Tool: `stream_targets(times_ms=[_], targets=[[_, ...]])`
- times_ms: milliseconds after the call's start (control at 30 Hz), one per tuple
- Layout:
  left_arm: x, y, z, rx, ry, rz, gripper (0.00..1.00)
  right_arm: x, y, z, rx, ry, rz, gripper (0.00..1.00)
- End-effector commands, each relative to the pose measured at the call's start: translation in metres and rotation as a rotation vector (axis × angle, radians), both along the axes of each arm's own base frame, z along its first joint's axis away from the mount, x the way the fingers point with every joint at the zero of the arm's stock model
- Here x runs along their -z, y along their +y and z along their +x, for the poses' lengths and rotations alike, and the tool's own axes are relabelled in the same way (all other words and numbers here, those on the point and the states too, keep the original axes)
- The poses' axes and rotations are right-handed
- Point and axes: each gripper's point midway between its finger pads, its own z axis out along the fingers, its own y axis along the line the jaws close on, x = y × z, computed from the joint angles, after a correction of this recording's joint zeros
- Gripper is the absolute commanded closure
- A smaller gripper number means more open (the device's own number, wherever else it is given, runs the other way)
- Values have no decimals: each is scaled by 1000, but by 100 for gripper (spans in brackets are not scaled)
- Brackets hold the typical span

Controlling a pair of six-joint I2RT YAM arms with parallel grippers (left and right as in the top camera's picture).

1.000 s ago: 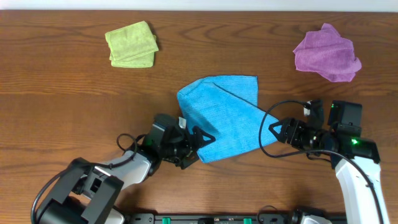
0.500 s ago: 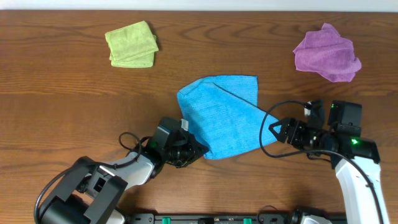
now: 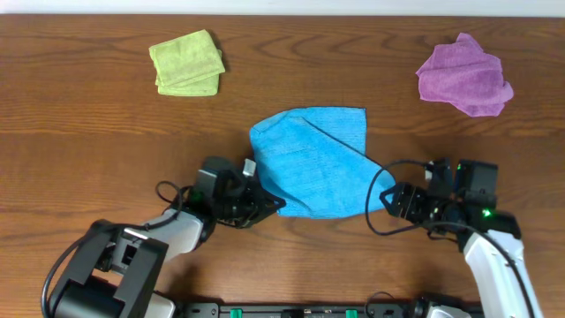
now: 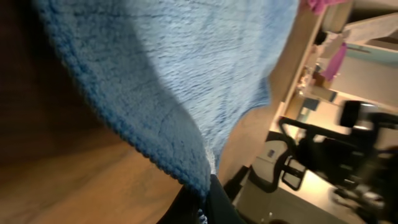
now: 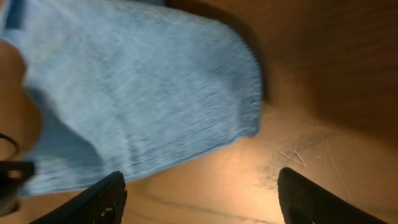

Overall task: Fold the cloth
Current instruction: 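Grasp the near corners with both grippers and pull to straighten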

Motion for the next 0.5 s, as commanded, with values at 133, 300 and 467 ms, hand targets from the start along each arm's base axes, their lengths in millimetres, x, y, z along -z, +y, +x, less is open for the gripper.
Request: stream_targets(times_ms=[133, 300, 467], targets=[[-8, 8, 0, 33, -4, -65, 94, 29, -2, -12, 86, 29, 24, 24], [-10, 13, 3, 18, -1, -79, 94, 45, -1, -17, 149, 38, 57, 28], [-10, 15, 5, 11, 0, -81, 94, 52, 0, -13, 191, 22, 84, 32]])
